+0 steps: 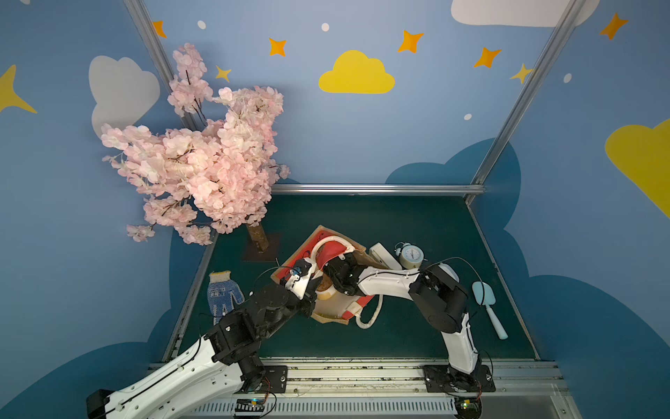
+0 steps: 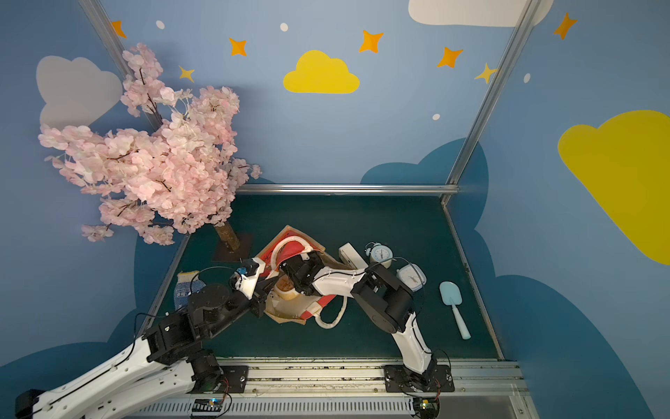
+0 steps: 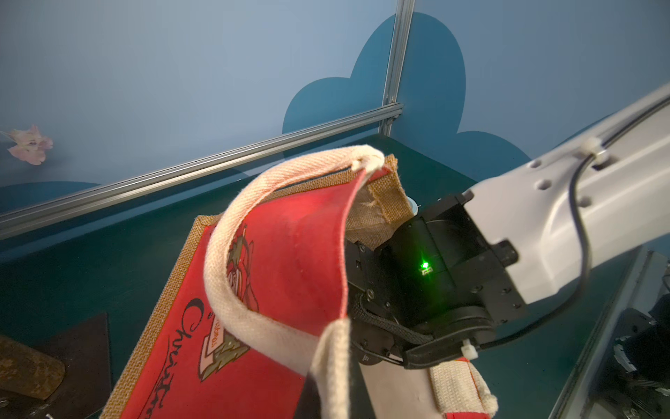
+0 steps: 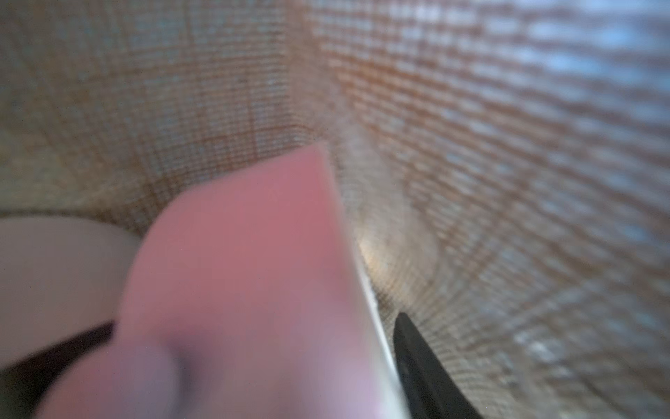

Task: Take the alarm clock out of the canvas bag
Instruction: Pick up the alarm from the canvas bag.

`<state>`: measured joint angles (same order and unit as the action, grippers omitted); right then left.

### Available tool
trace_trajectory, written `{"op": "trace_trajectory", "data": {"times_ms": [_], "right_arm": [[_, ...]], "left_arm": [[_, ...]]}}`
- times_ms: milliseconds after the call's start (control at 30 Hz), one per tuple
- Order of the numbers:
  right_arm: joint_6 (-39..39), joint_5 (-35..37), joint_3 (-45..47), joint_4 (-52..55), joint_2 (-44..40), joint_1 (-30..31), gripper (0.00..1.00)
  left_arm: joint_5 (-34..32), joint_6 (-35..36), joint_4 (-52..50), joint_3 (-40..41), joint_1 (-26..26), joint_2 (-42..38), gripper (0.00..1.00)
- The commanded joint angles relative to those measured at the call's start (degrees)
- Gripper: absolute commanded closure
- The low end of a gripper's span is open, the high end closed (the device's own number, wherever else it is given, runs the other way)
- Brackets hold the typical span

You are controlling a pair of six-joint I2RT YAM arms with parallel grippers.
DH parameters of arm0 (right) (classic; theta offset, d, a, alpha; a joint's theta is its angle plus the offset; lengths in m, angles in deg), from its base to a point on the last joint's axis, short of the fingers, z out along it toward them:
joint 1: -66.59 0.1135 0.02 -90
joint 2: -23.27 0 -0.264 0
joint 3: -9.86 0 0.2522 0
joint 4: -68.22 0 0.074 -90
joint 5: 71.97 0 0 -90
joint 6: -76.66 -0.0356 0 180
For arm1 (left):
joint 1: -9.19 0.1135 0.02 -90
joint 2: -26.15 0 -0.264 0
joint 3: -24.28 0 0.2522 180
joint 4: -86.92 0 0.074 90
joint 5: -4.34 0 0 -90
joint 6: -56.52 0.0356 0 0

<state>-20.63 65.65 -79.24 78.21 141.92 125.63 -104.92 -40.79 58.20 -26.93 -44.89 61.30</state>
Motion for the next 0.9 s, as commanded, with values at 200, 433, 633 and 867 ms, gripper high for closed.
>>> {"op": "trace_trajectory", "data": {"times_ms": [200,433,633,867], "right_arm": [[9.0,-6.9,7.5,-14.9,-6.0,0.1,0.68],[11.1,-11.5,10.0,-13.9,-9.8,0.0,0.87],[9.8,-13.8,11.0,-9.3,-13.7,0.3,0.88],[7.5,-17.9,15.2,-2.7,-21.0,0.9,0.88]], "left_arm": [[4.6,0.2,4.3,-2.1,-1.1,-1.4,0.92],[1.6,0.6,3.7,-1.7,-0.8,-2.3,0.92],[0.2,0.7,1.5,-3.4,-0.1,-0.8,0.92],[-1.3,-0.4,2.2,-3.4,0.9,-0.2,0.92]]}}
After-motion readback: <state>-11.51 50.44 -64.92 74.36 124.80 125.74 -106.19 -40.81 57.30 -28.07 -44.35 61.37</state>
